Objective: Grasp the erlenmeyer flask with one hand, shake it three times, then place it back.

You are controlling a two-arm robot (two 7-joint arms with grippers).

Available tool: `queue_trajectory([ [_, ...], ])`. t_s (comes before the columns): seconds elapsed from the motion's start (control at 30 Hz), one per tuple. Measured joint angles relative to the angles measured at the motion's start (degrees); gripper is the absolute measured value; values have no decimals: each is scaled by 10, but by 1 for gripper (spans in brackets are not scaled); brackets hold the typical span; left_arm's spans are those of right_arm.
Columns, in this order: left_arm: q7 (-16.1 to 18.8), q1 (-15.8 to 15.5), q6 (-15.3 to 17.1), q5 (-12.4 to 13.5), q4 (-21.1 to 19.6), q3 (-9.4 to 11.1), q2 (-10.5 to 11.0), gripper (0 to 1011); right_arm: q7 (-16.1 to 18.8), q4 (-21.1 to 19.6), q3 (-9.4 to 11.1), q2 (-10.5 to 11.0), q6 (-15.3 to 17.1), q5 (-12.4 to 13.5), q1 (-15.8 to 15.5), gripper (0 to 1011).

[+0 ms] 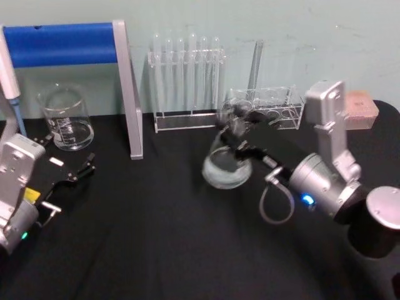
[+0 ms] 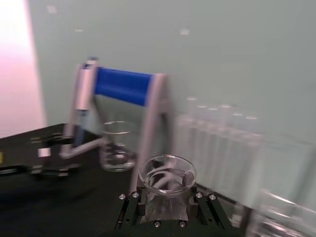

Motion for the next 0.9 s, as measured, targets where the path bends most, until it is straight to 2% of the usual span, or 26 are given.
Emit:
queue_trajectory([
  [0.27,0,0,0,0,0,0,0,1001,43,-21,-54,4,3,8,-2,450],
  [0.5,0,0,0,0,0,0,0,1001,64,-36,-87,12,4,17,-5,450],
  [0.77,0,0,0,0,0,0,0,1001,80,-47,-115,22,4,28,-4,450],
  [0.9,0,0,0,0,0,0,0,1001,83,-48,-122,25,4,31,-3,450],
])
